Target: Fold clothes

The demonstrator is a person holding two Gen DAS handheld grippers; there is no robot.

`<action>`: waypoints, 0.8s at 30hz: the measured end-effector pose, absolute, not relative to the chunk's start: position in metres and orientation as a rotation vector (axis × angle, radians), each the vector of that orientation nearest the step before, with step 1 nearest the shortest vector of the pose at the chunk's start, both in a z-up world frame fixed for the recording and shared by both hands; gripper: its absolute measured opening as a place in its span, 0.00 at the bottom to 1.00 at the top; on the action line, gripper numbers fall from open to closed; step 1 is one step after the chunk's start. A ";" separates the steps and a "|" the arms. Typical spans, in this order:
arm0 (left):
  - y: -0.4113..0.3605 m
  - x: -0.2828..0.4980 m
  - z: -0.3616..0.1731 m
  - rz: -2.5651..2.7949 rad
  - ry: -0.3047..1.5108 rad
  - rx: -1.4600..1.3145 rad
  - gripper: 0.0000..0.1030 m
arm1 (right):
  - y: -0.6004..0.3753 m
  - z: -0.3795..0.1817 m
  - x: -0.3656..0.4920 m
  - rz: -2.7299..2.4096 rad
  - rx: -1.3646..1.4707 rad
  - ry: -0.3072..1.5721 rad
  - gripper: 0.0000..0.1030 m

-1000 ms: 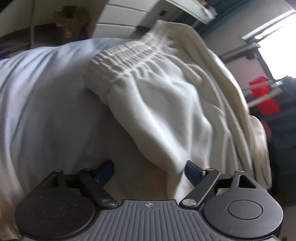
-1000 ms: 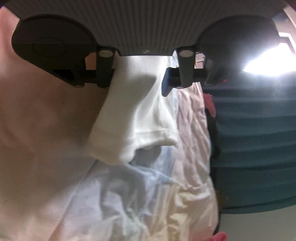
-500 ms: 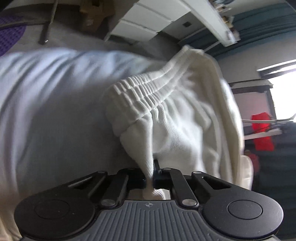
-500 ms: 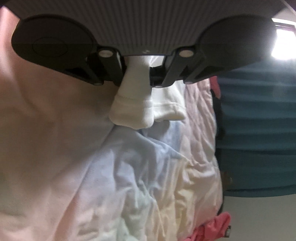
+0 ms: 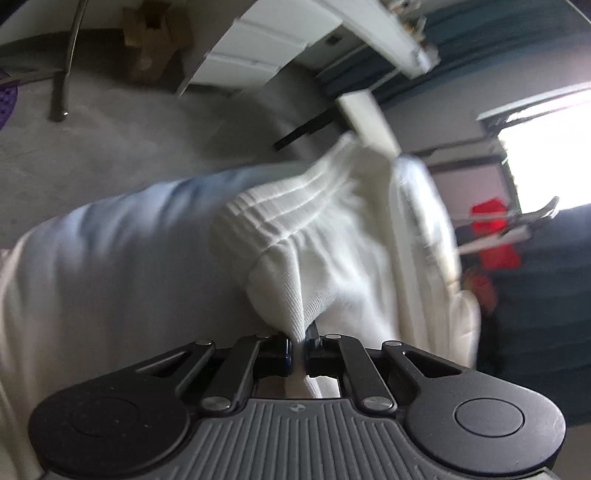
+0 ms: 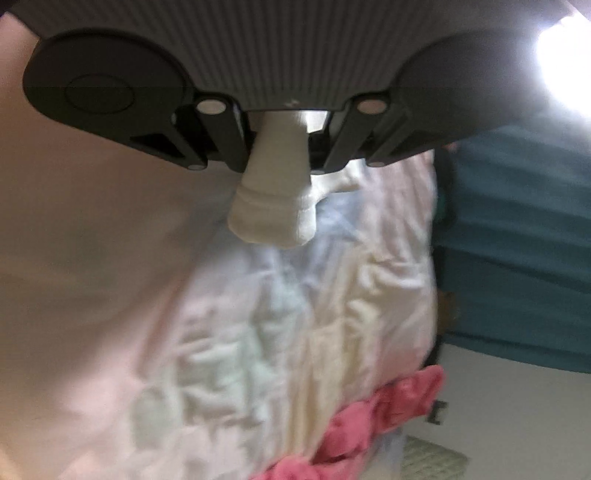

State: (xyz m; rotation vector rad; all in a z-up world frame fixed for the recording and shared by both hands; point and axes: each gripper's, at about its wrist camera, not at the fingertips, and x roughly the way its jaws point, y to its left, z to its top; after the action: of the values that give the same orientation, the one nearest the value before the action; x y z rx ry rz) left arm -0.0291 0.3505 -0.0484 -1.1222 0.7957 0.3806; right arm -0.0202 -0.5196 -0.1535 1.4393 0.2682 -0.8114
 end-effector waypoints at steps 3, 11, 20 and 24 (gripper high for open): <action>0.355 -0.034 -0.070 0.377 0.851 -1.072 0.09 | -0.516 -0.164 -0.021 -0.879 1.467 0.365 0.07; 0.350 -0.051 -0.031 0.352 0.751 -0.864 0.32 | -0.509 -0.141 -0.021 -0.878 1.349 0.403 0.34; 0.266 -0.059 0.050 0.337 0.518 -0.402 0.78 | -0.462 -0.069 -0.004 -0.797 0.916 0.265 0.84; 0.206 -0.042 0.057 0.223 0.495 -0.324 0.80 | -0.417 -0.043 0.013 -0.582 0.712 0.270 0.84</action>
State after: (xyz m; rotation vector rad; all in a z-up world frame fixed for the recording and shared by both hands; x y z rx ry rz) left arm -0.0419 0.2056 0.0568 -0.3243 0.4948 0.2225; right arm 0.0131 -0.4175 -0.0430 0.7124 0.2704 -0.5821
